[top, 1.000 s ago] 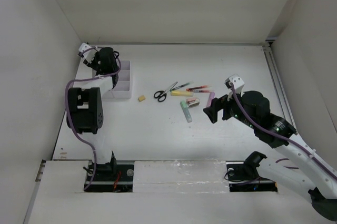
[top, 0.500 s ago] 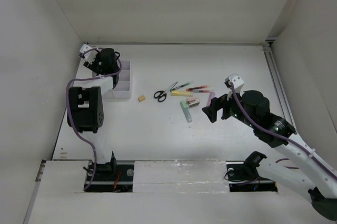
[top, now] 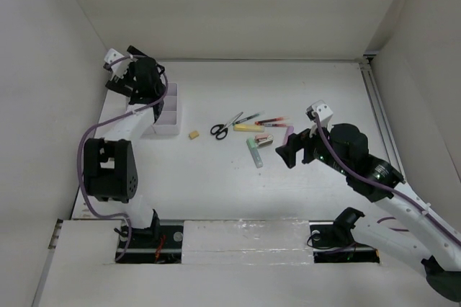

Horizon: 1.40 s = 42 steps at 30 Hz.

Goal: Sort the stationery into containers
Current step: Place the stationery in the storage box, then pick up the pen from the center of the board.

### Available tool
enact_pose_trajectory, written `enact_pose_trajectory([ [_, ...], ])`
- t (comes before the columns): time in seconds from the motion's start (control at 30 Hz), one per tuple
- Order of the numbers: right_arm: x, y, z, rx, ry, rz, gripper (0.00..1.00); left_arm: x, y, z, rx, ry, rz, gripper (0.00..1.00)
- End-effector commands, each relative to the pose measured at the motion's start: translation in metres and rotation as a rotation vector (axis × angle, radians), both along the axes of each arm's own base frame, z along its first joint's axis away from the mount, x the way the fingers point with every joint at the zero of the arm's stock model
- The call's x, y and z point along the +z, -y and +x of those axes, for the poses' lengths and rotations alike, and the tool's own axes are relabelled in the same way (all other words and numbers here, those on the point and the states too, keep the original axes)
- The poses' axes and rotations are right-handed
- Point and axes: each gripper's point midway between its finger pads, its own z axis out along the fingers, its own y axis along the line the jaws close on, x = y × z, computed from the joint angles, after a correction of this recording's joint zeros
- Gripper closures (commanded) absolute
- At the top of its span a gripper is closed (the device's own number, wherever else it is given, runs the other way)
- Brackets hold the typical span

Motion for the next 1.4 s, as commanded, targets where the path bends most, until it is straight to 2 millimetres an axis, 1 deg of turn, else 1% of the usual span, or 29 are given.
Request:
enact_pose_trajectory([
  [0.0, 0.012, -0.01, 0.004, 0.026, 0.047, 0.041, 0.0, 0.073, 0.005, -0.024, 0.019, 0.134, 0.003, 0.0],
  [0.1, 0.011, -0.011, 0.006, 0.026, 0.048, 0.042, 0.0, 0.108, 0.014, -0.026, -0.025, 0.143, -0.008, 0.0],
  [0.2, 0.011, -0.011, 0.01, 0.011, 0.05, 0.037, 0.0, 0.126, 0.035, -0.024, -0.181, 0.067, -0.033, 0.0],
  [0.23, 0.015, -0.009, 0.012, -0.002, 0.06, 0.04, 0.0, 0.119, 0.05, -0.022, -0.273, 0.018, -0.052, 0.0],
  [0.27, 0.015, -0.009, 0.012, -0.002, 0.06, 0.04, 0.0, 0.118, 0.049, -0.026, -0.274, 0.001, -0.052, 0.0],
  [0.33, 0.02, -0.007, 0.014, -0.024, 0.066, 0.049, 0.0, 0.119, 0.074, -0.03, -0.429, -0.004, -0.089, 0.0],
  [0.37, 0.022, -0.006, 0.013, -0.024, 0.064, 0.047, 0.0, 0.102, 0.083, -0.033, -0.486, -0.038, -0.1, 0.0],
  [0.4, 0.022, -0.006, 0.013, -0.024, 0.064, 0.047, 0.0, 0.097, 0.093, -0.035, -0.54, -0.038, -0.109, 0.0],
  [0.43, 0.023, -0.003, 0.012, -0.035, 0.059, 0.037, 0.0, 0.098, 0.11, -0.04, -0.645, -0.034, -0.112, 0.0],
  [0.47, 0.02, -0.002, 0.012, -0.032, 0.056, 0.023, 0.0, 0.078, 0.121, -0.043, -0.692, -0.07, -0.125, 0.0],
  [0.5, 0.022, 0.001, 0.012, -0.039, 0.061, 0.009, 0.0, 0.074, 0.142, -0.048, -0.77, -0.085, -0.106, 0.0],
  [0.53, 0.026, 0.002, 0.011, -0.039, 0.063, 0.011, 0.0, 0.066, 0.139, -0.049, -0.762, -0.109, -0.088, 0.0],
  [0.57, 0.024, 0.004, 0.011, -0.048, 0.057, 0.002, 0.0, 0.061, 0.17, -0.055, -0.816, -0.134, -0.056, 0.0],
  [0.6, 0.027, 0.004, 0.011, -0.045, 0.065, -0.003, 0.0, 0.048, 0.185, -0.061, -0.83, -0.195, -0.017, 0.0],
  [0.63, 0.031, 0.007, 0.01, -0.054, 0.077, 0.004, 0.0, 0.045, 0.202, -0.066, -0.841, -0.228, 0.032, 0.0],
  [0.67, 0.032, 0.01, 0.01, -0.062, 0.075, -0.002, 0.0, 0.031, 0.231, -0.074, -0.851, -0.299, 0.126, 0.0],
  [0.77, 0.033, 0.014, 0.005, -0.06, 0.081, -0.009, 0.0, 0.004, 0.269, -0.087, -0.907, -0.415, 0.199, 0.0],
  [0.8, 0.035, 0.015, 0.004, -0.06, 0.087, -0.003, 0.0, -0.015, 0.277, -0.085, -0.924, -0.47, 0.233, 0.0],
  [0.87, 0.038, 0.015, 0.001, -0.051, 0.092, 0.006, 0.0, -0.034, 0.285, -0.082, -0.954, -0.514, 0.234, 0.0],
  [0.9, 0.034, 0.016, 0.0, -0.051, 0.09, 0.004, 0.0, -0.054, 0.296, -0.081, -1.004, -0.557, 0.227, 0.02],
  [0.97, 0.029, 0.012, -0.003, -0.023, 0.077, 0.004, 0.0, -0.062, 0.3, -0.077, -1.004, -0.582, 0.23, 0.02],
  [1.0, 0.024, 0.009, -0.005, -0.002, 0.067, 0.006, 0.0, -0.073, 0.301, -0.075, -1.003, -0.607, 0.233, 0.02],
  [1.03, 0.027, 0.006, -0.005, 0.01, 0.074, 0.017, 0.0, -0.073, 0.301, -0.075, -1.003, -0.607, 0.233, 0.02],
  [1.13, 0.017, 0.0, -0.006, 0.039, 0.065, 0.022, 0.01, -0.08, 0.294, -0.069, -0.982, -0.628, 0.192, 0.02],
  [1.17, 0.016, -0.005, -0.005, 0.046, 0.054, 0.03, 0.01, -0.083, 0.298, -0.069, -1.002, -0.64, 0.186, 0.02],
  [1.2, 0.006, -0.006, -0.003, 0.046, 0.032, 0.012, 0.01, -0.083, 0.295, -0.067, -1.004, -0.641, 0.176, 0.02],
  [1.23, 0.009, -0.008, -0.002, 0.042, 0.033, 0.028, 0.03, -0.087, 0.295, -0.067, -1.004, -0.651, 0.177, 0.02],
  [1.27, 0.006, -0.009, -0.001, 0.039, 0.019, 0.029, 0.03, -0.085, 0.298, -0.067, -1.017, -0.651, 0.173, 0.02],
  [1.37, 0.001, -0.01, 0.002, 0.03, 0.013, 0.021, 0.03, -0.097, 0.305, -0.069, -1.055, -0.676, 0.16, 0.02],
])
